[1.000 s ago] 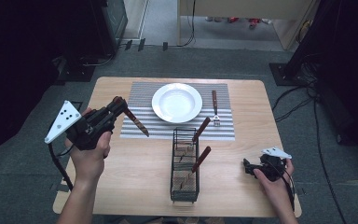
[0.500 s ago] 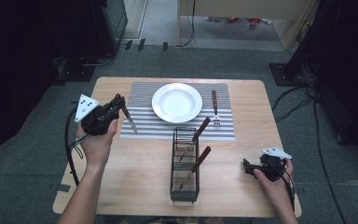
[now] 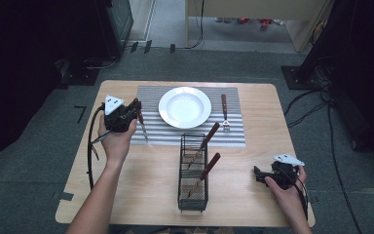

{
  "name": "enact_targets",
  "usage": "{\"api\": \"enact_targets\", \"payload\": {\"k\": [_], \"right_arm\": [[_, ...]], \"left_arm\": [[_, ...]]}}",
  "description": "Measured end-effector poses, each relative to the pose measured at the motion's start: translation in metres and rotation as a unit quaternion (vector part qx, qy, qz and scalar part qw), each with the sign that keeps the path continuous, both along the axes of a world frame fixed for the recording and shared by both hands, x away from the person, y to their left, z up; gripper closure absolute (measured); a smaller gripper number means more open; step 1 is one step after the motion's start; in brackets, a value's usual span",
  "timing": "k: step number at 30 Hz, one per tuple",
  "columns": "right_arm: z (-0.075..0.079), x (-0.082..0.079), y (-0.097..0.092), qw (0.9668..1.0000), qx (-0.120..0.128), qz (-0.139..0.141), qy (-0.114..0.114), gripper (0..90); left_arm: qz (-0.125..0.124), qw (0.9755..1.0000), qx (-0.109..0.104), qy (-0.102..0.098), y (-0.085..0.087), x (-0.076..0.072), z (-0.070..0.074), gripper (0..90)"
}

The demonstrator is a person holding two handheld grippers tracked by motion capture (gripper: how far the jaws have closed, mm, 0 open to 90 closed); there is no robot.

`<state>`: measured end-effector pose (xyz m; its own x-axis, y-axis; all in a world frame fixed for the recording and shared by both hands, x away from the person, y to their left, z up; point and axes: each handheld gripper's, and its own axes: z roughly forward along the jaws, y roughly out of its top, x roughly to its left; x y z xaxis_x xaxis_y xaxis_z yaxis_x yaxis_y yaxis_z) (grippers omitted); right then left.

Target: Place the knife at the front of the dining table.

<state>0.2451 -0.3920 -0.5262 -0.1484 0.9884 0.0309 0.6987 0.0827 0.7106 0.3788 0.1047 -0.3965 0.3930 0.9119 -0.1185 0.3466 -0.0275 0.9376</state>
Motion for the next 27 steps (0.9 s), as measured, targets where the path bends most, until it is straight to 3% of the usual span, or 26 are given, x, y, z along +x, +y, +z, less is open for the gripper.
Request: {"api": "enact_targets", "payload": {"k": [6,14,18,27], "right_arm": [[0.000,0.000,0.000,1.0000,0.000,0.001,0.000,0.0],[0.000,0.000,0.000,1.0000,0.000,0.002,0.000,0.0],[0.000,0.000,0.000,1.0000,0.001,0.004,0.000,0.0],[0.000,0.000,-0.001,0.9999,0.006,0.009,-0.002,0.0]], "left_arm": [[0.010,0.9999,-0.005,0.001,-0.005,0.015,-0.005,82.3],[0.029,0.9988,-0.016,0.036,-0.011,0.052,-0.014,82.1],[0.051,0.9968,-0.025,0.057,-0.012,0.073,-0.020,82.1],[0.081,0.9904,-0.022,0.110,-0.019,0.120,-0.039,81.8]]}}
